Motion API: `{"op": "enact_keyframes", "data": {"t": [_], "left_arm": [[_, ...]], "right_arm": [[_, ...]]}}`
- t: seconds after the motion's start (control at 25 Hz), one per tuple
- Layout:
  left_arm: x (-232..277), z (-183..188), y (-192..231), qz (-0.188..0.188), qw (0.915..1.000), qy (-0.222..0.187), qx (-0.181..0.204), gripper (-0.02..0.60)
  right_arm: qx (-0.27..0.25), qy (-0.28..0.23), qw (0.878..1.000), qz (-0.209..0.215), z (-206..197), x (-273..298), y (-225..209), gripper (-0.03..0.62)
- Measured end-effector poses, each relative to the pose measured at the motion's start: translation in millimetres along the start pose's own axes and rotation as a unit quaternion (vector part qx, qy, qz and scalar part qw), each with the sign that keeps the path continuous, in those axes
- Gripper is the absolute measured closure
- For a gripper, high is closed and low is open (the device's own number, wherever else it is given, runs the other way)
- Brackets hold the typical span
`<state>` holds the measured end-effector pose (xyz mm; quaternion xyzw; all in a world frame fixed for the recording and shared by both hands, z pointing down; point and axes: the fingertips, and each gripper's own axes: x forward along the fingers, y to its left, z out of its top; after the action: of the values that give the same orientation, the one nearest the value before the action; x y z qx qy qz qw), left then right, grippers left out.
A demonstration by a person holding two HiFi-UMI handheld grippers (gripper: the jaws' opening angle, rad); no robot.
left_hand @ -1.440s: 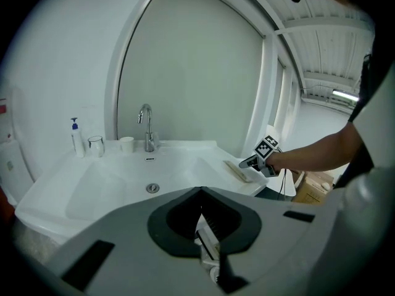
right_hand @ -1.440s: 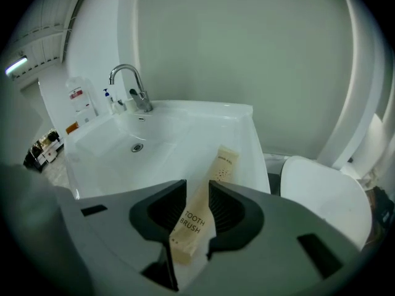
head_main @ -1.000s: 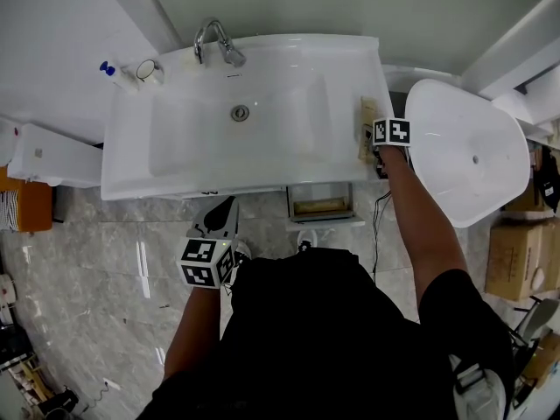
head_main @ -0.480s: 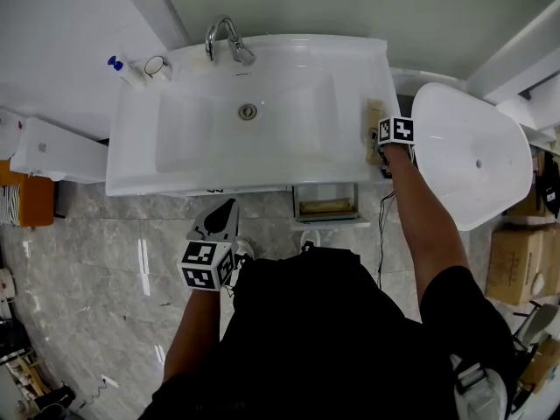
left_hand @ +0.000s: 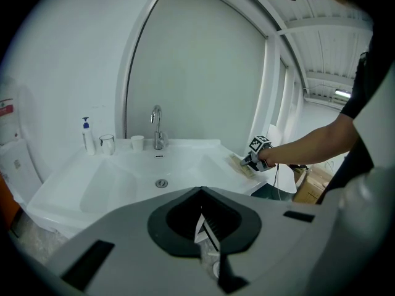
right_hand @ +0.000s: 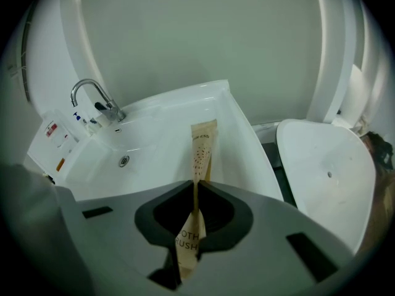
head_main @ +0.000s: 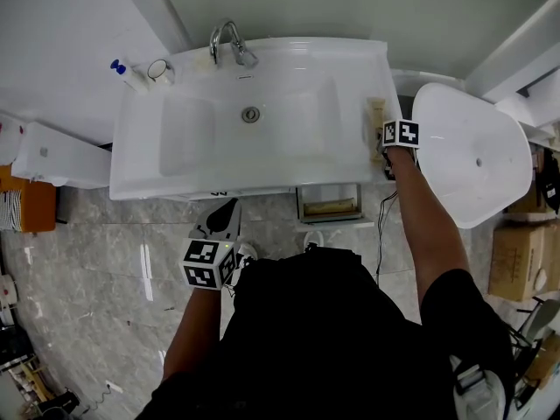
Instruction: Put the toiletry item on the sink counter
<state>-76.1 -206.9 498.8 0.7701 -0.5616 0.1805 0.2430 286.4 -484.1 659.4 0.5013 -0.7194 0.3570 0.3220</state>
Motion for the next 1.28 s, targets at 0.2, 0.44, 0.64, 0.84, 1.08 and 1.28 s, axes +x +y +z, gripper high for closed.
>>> {"op": "enact_keyframes", "data": {"t": [0.2, 0.44, 0.64, 0.84, 1.08, 1.28], "left_arm": [[-1.2, 4.3, 4.5, -0.011, 0.9999, 0.001, 0.009, 0.584], [0.1, 12.3, 10.6, -0.033, 0.9994, -0.005, 0.008, 0.584], [0.4, 15.3, 12.3, -0.05, 0.9986, -0.004, 0.017, 0.584], [0.8, 14.6, 18.3, -0.073, 0.9973, 0.0, -0.004, 0.584], [3.3, 10.9, 24.1, -0.088, 0.996, 0.009, 0.006, 0.584], [6.4, 6.5, 26.0, -0.103, 0.9945, 0.014, 0.015, 0.584]], "right_arm": [[0.017, -0.035, 0.999, 0.011, 5.9, -17.0, 6.8, 0.572], [0.068, -0.117, 0.988, 0.078, 17.4, -53.9, 38.2, 0.572], [0.112, -0.171, 0.971, 0.124, 16.4, -91.1, 63.8, 0.572], [0.127, -0.204, 0.96, 0.144, 9.2, -123.9, 89.2, 0.572], [0.118, -0.221, 0.955, 0.157, -10.3, -154.0, 121.5, 0.572], [0.083, -0.218, 0.961, 0.146, -37.5, -170.5, 144.3, 0.572]]}}
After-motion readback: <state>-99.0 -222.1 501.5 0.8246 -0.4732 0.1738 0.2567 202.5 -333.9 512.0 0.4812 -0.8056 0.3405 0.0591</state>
